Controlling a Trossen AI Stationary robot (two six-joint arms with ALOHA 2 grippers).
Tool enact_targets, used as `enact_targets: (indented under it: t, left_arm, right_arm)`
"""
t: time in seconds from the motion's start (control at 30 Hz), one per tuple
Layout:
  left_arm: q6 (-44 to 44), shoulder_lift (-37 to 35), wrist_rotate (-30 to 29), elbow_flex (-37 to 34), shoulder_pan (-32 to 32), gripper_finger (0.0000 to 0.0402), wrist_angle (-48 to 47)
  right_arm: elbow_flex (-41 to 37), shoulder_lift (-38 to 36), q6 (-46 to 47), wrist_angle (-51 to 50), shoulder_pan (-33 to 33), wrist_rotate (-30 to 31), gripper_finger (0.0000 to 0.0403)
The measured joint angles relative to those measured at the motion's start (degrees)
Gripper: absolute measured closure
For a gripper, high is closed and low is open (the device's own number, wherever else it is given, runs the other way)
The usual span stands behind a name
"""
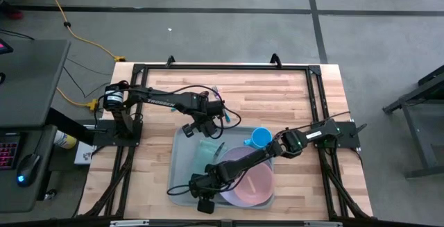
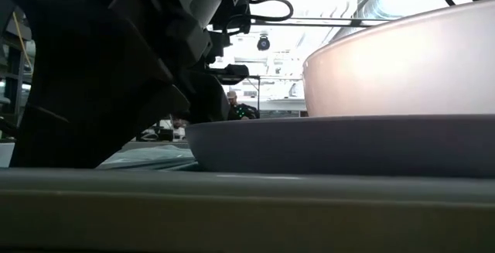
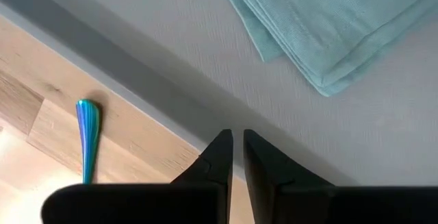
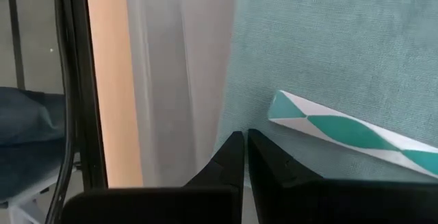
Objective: Set up tray
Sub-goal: Adjust the blue napkin
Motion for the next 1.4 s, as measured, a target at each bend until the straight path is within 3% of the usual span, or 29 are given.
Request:
enact_targets:
  t: [0.6, 0.83, 1.07, 1.4]
  left_arm:
    - [-1.09, 0.0, -0.18, -0.02, 0.0, 0.0335, -0.14]
    - [-2.04, 0.0, -0.08, -0.01, 0.0, 0.0335, -1.09]
    - [-2.98, 0.0, 1.87, -0.01, 0.0, 0.0335, -1.92]
    - [-8.98, 0.52, 14.14, -4.83, -4.75, 0.039, -1.56]
  right_arm:
    - [-0.31, -4.08, -6.34, 2.35, 0.15, 7.21, 0.0403]
    - [-0.33, -7.42, -8.74, -0.67, 1.19, 19.24, 0.0403]
    - [-0.15, -16.1, -4.7, -17.46, 1.74, 26.82, 0.0403]
    - [-0.18, -27.53, 17.64, -41.19, 4.51, 38.48, 0.0403]
